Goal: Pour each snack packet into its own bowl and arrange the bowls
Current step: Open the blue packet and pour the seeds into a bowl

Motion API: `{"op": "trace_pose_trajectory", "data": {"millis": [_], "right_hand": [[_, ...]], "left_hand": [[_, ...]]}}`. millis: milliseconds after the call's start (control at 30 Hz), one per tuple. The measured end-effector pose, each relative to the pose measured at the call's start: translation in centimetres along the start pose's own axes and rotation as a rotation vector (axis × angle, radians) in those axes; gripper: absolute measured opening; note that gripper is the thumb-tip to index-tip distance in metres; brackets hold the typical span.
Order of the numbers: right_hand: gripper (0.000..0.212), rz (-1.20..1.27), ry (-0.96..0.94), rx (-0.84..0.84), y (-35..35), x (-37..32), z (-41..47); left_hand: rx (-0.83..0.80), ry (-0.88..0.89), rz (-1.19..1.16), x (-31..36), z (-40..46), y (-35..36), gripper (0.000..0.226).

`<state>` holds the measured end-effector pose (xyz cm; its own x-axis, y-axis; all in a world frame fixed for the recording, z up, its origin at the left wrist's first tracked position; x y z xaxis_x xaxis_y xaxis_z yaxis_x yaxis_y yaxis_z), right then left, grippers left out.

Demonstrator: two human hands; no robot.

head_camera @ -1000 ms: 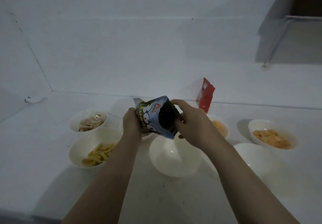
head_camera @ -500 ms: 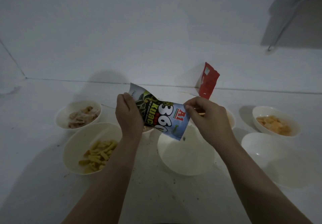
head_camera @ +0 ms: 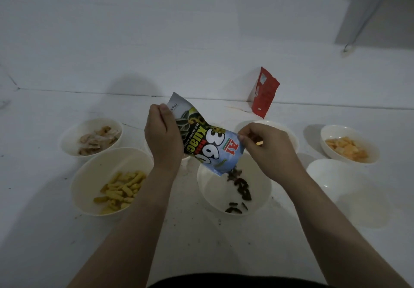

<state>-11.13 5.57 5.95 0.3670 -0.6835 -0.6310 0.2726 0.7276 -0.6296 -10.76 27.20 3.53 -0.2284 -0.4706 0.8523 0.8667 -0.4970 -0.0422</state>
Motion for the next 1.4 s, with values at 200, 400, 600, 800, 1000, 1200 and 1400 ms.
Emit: {"op": "trace_pose_trajectory", "data": {"millis": [200,400,600,800,1000,1200,1400], "right_hand": [[0.015,0.011,0.016,0.048,0.24,0.29,-0.34],[0.015,0.007,0.027,0.058,0.61,0.27,-0.44],[0.015,0.009,0.016,0.029,1.00,-0.01,-0.35],[0.014,0.040,0.008,0.042,0.92,-0.06,-0.58],[0.012,0.008,0.007,0.049,0.35,0.23,-0.50],[0.012,-0.036,-0.006,0.011,0.05,0.13,-0.41],[0.012,-0.032,-0.008,0.052,0.06,0.07,-0.53]], "left_hand": [[-0.013,-0.003,-0.006,0.12,-0.10,-0.03,0.033],[-0.002,-0.002,0.002,-0.10,-0.11,-0.33,0.030],[0.003,-0.025,0.010,-0.59,0.12,-0.76,0.031],[-0.005,-0.035,-0.001,-0.44,0.22,-0.96,0.031],[-0.013,-0.016,0.001,-0.25,0.12,-0.94,0.031],[-0.020,-0.009,0.000,-0.06,-0.02,-0.85,0.031],[-0.025,-0.004,-0.018,0.32,0.14,-0.77,0.031]]}}
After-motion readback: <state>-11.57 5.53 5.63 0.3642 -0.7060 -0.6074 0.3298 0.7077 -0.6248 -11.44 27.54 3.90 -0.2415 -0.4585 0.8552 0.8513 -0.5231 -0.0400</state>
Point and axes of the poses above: each hand's wrist, its own z-axis towards the middle knuckle, its own y-axis out of the palm, x = y × z, the point moved 3 cm from there along z, towards the middle knuckle, and after that the axes turned 11 degrees about x, right-handed, at the moved point
